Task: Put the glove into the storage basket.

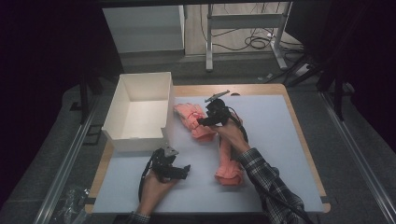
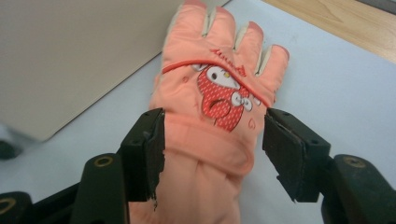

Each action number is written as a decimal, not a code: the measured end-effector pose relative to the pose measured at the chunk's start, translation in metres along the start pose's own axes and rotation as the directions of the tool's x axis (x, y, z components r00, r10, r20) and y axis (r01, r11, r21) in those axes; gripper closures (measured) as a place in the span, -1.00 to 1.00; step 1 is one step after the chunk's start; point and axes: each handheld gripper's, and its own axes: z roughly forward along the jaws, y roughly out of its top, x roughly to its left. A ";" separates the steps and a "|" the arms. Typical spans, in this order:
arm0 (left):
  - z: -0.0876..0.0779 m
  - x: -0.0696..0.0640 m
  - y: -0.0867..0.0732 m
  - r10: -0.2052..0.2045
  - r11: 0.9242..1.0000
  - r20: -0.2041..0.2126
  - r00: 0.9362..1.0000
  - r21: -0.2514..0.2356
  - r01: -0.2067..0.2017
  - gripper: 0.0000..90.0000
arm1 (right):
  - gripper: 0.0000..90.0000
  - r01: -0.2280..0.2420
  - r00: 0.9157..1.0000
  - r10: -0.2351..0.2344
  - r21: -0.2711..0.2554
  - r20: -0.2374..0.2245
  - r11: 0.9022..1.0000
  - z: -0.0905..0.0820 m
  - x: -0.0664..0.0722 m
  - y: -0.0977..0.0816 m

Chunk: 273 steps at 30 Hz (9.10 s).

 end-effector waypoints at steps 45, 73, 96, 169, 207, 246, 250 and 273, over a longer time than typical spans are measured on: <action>0.000 0.000 0.000 0.000 1.000 -0.002 1.000 -0.005 0.000 -0.94 | 0.89 -0.082 0.996 0.079 -0.059 -0.050 0.995 -0.054 0.017 0.032; 0.000 0.000 0.000 0.000 1.000 -0.002 1.000 -0.003 0.000 -0.94 | 0.88 -0.270 0.962 0.267 -0.053 -0.060 0.961 -0.161 0.028 -0.070; 0.000 0.000 0.000 0.000 1.000 -0.002 1.000 -0.003 0.000 -0.94 | 0.34 -0.257 0.964 0.261 -0.083 0.042 0.963 -0.152 0.036 -0.124; 0.000 0.000 0.000 0.003 1.000 -0.003 1.000 -0.004 -0.003 -0.94 | 0.97 -0.165 0.986 0.164 -0.038 -0.017 0.986 -0.142 0.035 -0.111; 0.000 0.000 0.001 0.006 1.000 -0.001 1.000 0.006 -0.006 -0.94 | 0.61 -0.186 0.976 0.194 -0.094 0.096 0.978 -0.168 0.024 -0.168; 0.000 0.001 0.000 0.006 1.000 -0.001 1.000 0.002 -0.006 -0.95 | 0.89 -0.090 0.996 0.090 -0.018 0.001 0.996 -0.088 0.055 -0.168; 0.000 0.001 0.000 0.006 1.000 -0.001 1.000 0.003 -0.006 -0.95 | 0.89 -0.094 0.996 0.094 -0.021 0.006 0.995 -0.083 0.054 -0.163; 0.000 0.001 0.001 0.013 1.000 0.009 1.000 0.007 -0.013 -0.95 | 0.76 -0.064 0.997 0.065 -0.029 0.031 0.998 -0.078 0.044 -0.156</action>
